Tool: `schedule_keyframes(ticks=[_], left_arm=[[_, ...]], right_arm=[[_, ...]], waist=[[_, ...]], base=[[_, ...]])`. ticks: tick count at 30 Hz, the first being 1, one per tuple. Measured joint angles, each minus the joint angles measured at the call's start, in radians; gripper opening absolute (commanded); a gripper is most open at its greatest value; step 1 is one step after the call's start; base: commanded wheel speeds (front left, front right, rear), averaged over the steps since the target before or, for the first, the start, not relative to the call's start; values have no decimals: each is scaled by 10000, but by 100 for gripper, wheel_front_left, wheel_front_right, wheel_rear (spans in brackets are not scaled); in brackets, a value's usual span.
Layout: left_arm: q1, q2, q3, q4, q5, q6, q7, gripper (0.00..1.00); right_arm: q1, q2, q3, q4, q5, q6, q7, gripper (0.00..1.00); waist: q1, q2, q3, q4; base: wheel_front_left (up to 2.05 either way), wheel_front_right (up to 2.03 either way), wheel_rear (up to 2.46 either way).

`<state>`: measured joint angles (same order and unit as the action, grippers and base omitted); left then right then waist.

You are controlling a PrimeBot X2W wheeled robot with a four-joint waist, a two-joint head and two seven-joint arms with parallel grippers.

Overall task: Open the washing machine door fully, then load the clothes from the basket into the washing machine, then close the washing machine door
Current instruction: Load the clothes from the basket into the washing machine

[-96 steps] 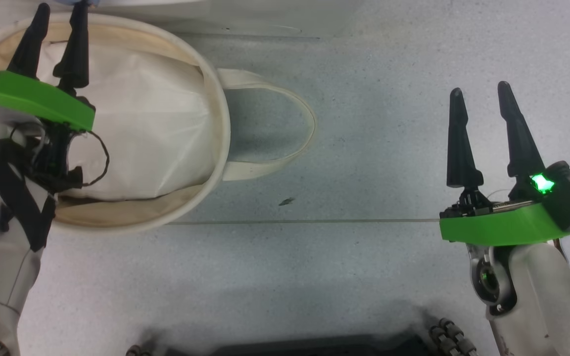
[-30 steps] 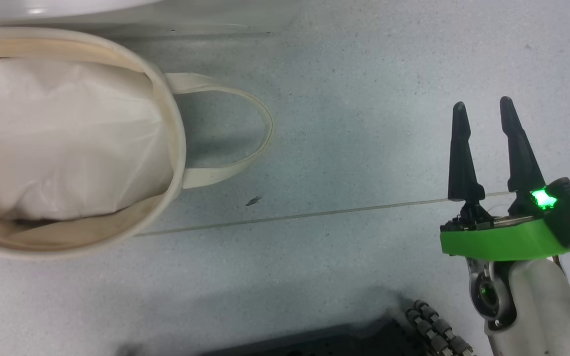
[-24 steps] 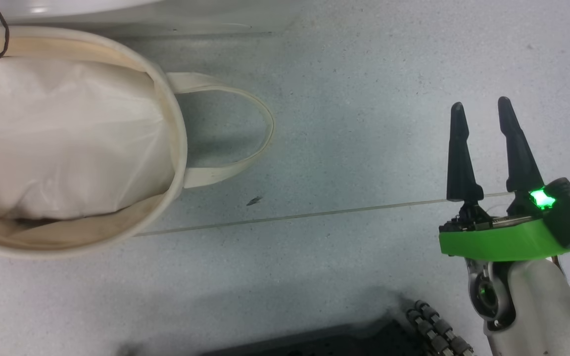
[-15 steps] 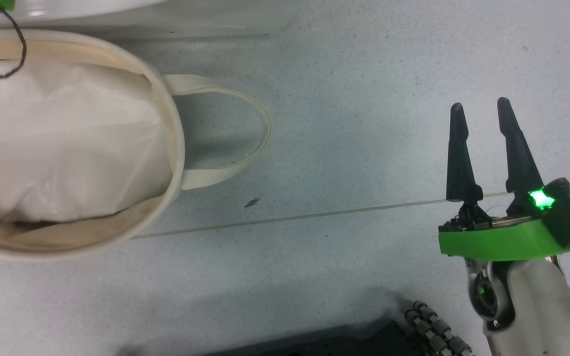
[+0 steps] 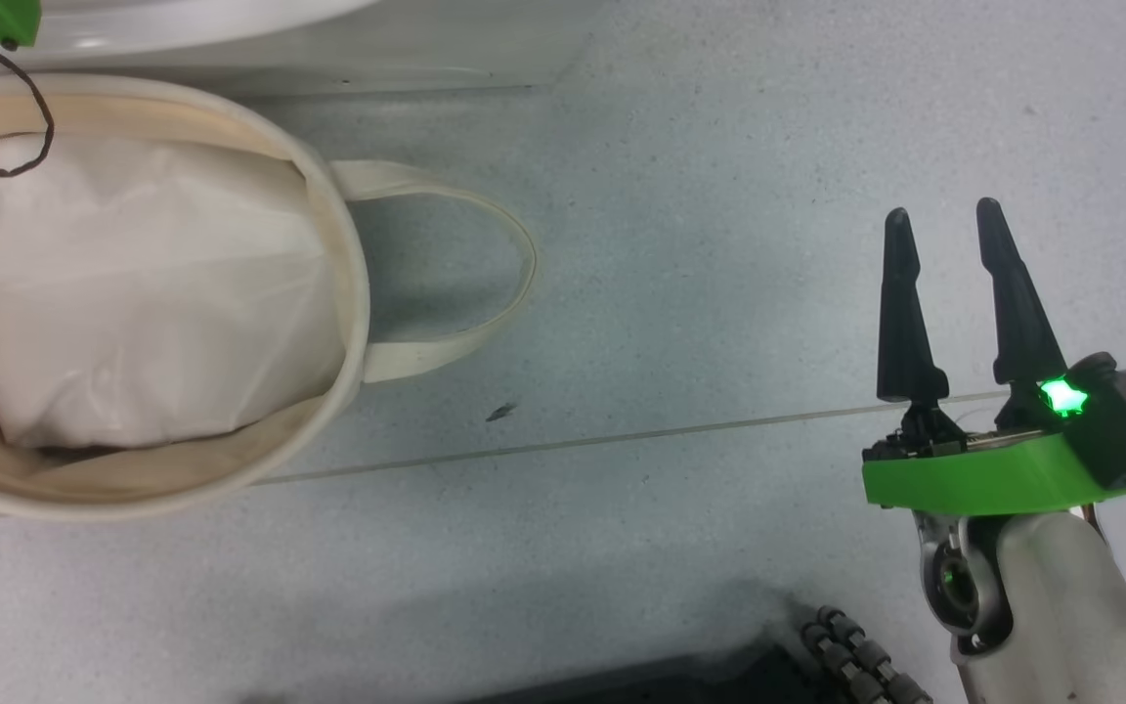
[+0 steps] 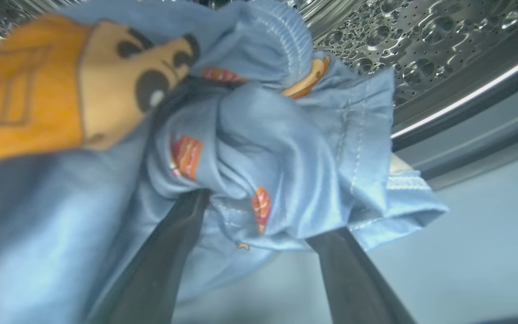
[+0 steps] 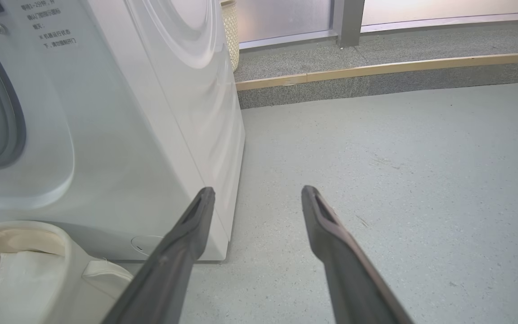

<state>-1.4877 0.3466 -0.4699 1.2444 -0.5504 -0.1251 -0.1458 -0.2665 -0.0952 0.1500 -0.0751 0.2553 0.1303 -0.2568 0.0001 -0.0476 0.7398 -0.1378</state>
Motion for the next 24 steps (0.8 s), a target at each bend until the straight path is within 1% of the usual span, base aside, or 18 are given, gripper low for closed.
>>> schedule_keyframes(ticks=[3,5,9,13,17,19,24], left_arm=[[5,-31,-2,242,-75,0,-4,100],[31,-50,-8,309,-115,2,-217,100],[244,-293,-8,391,-165,2,-637,100],[860,-614,-92,414,-311,2,-777,100],[1622,-761,-238,449,-571,2,-863,100],[1886,-794,-286,376,-725,2,-920,100],[2589,-874,-332,-449,-993,2,-1041,100]], right_arm=[[0,0,-4,42,17,0,0,100],[-2,0,0,104,33,0,0,100],[-7,-8,0,301,107,0,0,100],[-35,-33,44,525,209,0,0,100],[-72,-63,171,727,372,0,0,100],[-72,-92,182,805,385,0,0,100],[-68,-159,232,986,527,0,0,100]], waist=[[-1,0,-107,69],[0,0,-185,135],[-1,0,-418,293],[-1,0,-732,466],[-2,0,-1102,616],[-1,0,-1271,691],[-2,0,-1704,889]], base=[[0,0,0],[0,0,0],[0,0,0],[0,0,0],[0,0,0],[0,0,0],[0,0,0]])
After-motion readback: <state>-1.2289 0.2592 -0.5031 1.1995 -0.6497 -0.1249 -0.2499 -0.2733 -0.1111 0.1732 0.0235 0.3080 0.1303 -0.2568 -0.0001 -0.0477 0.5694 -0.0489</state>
